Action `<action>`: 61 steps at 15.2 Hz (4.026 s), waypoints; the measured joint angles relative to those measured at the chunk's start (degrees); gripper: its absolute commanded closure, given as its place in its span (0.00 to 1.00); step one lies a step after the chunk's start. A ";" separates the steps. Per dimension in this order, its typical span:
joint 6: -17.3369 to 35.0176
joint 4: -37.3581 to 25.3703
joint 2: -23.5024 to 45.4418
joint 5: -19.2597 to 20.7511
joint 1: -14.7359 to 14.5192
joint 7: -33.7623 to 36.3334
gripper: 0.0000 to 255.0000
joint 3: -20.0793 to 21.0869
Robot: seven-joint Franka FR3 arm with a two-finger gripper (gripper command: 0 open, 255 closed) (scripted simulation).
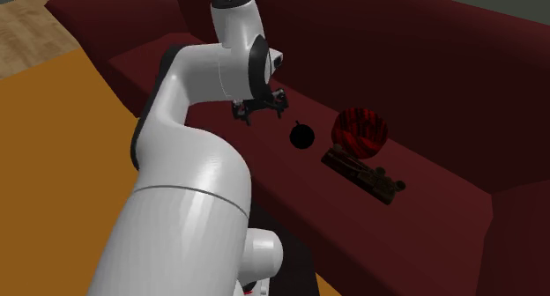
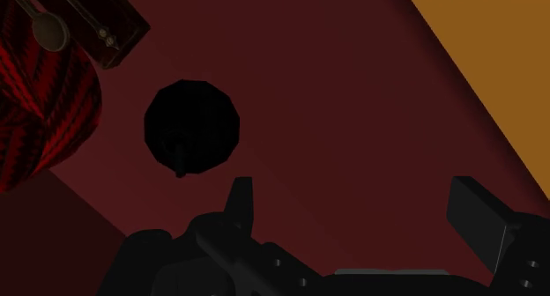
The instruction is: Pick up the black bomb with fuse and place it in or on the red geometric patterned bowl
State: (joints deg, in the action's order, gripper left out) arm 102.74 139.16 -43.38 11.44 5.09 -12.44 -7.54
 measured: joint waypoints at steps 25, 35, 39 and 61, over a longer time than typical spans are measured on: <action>22.82 5.81 13.31 7.60 4.90 -7.84 1.00 -13.21; 22.84 5.79 13.30 7.62 4.91 -7.83 1.00 -13.21; 20.41 4.07 12.61 7.22 4.79 -8.20 1.00 -12.88; 3.40 -11.57 11.18 4.48 3.65 -10.21 1.00 -10.20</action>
State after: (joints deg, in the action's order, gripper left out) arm 106.14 127.59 -32.19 15.92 8.74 -22.65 -17.74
